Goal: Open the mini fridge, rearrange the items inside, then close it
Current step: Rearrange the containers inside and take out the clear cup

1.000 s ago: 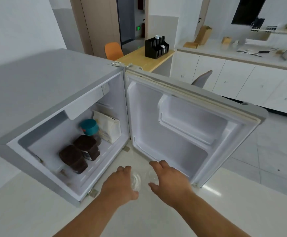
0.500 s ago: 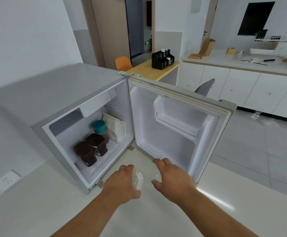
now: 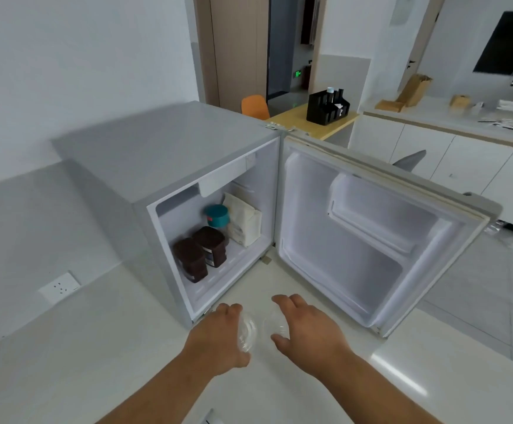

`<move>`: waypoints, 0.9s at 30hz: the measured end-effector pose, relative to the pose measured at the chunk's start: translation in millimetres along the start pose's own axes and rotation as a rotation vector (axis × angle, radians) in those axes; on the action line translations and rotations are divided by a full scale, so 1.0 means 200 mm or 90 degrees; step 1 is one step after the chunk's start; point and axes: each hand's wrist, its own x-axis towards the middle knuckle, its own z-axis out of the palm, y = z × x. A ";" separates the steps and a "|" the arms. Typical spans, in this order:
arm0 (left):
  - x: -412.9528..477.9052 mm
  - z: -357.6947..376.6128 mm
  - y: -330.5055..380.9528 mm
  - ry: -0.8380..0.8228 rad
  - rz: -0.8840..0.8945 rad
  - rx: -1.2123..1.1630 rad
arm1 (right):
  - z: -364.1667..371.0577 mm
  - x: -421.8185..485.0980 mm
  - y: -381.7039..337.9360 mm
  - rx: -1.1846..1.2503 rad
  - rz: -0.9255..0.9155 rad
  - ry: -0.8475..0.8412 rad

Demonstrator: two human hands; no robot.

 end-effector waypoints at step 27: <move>0.06 0.23 -1.36 -0.112 -0.138 -0.006 | 0.89 0.62 -0.83 -0.004 -0.070 -0.206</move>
